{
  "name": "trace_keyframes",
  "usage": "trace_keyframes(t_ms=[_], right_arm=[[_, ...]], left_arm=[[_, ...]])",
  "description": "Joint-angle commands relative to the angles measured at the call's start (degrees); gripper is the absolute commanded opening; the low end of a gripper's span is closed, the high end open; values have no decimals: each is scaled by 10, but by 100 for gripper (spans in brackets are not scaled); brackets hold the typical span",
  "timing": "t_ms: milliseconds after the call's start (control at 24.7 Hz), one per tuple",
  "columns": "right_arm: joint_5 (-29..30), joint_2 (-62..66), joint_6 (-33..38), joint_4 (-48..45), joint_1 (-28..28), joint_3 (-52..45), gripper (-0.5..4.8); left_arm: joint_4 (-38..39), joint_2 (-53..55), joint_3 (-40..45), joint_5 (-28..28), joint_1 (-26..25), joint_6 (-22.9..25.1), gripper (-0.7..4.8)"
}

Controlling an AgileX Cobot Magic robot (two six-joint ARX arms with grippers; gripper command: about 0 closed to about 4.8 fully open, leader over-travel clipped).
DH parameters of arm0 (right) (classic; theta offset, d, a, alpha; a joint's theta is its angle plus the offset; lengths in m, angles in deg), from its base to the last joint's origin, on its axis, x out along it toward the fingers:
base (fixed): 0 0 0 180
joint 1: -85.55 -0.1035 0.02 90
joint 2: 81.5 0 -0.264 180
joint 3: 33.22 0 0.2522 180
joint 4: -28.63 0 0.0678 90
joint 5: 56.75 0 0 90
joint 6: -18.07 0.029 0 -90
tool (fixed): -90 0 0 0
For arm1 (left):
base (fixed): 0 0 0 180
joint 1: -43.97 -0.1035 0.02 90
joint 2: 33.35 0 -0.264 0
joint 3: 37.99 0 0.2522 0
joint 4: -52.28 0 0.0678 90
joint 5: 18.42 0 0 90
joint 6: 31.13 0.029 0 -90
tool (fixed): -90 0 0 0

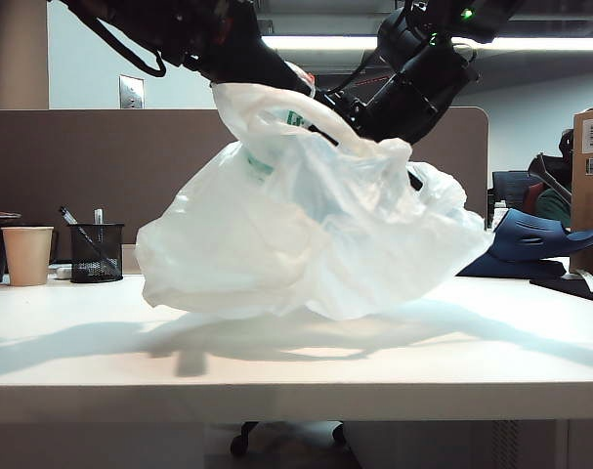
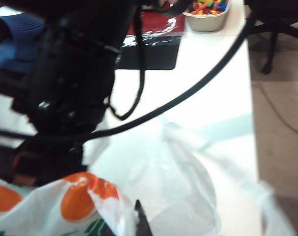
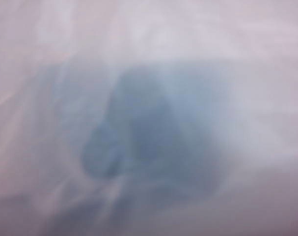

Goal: Put the power bank into the bag.

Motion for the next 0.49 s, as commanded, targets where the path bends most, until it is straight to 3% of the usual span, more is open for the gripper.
trace_keyframes(t_ms=[41,122,487], right_arm=[[17,-3,6,9,-5,4,209],[17,2,6,21,-9,4,209],[15,36,6,35,-13,4,209]], left_arm=[[-32,-2,-3,51,1,2,-6],[-52,-2,-3,74,1,2,-6],[-76,-1,-3,70,2,-1,-6]])
